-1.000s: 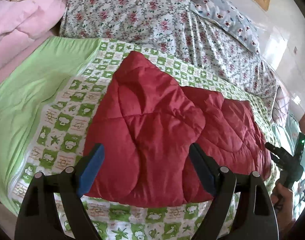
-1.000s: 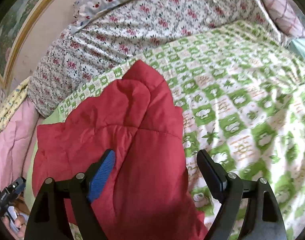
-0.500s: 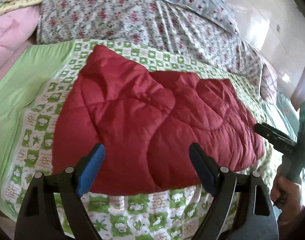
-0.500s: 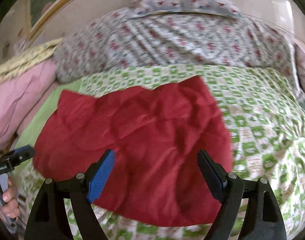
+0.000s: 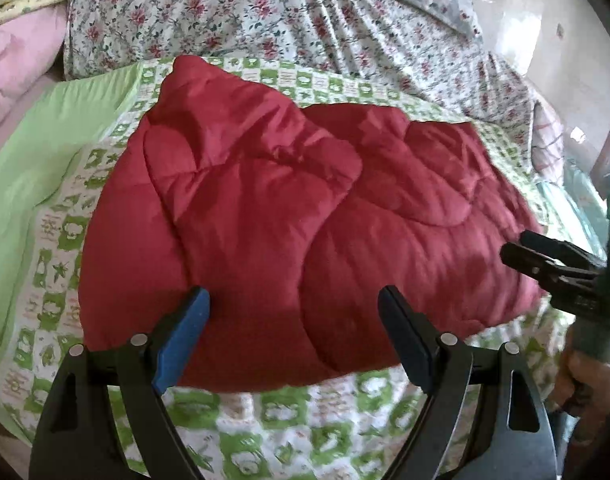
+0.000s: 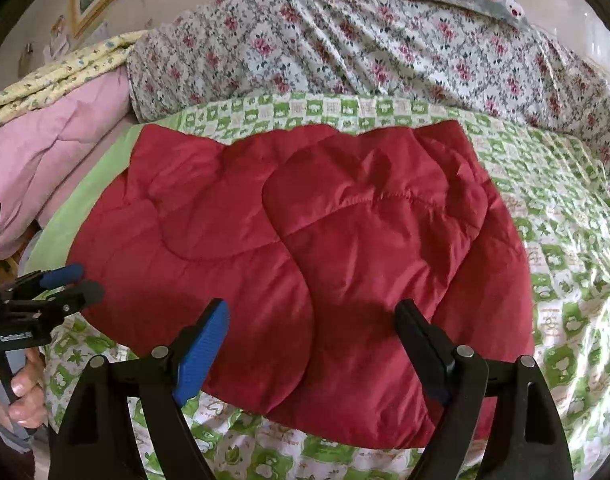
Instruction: Fold large clothes
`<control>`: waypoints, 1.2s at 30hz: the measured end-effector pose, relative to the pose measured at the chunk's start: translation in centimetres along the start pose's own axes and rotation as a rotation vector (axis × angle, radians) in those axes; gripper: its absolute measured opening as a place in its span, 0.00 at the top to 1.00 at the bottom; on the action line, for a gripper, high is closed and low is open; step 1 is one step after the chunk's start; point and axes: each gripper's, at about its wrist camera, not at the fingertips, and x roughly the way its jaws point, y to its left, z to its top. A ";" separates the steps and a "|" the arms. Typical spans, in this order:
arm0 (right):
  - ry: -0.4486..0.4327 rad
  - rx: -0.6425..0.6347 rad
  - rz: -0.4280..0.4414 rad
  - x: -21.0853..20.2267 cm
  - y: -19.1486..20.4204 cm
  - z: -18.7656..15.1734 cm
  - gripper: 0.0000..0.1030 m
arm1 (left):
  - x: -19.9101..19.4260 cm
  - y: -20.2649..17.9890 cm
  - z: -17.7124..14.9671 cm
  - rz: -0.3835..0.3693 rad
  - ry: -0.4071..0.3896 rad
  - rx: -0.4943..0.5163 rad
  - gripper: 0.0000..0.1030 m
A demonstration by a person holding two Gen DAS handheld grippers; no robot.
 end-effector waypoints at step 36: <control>0.118 0.168 -0.064 9.9 -6.1 6.3 0.09 | 9.4 2.2 6.3 0.026 0.088 -0.070 0.12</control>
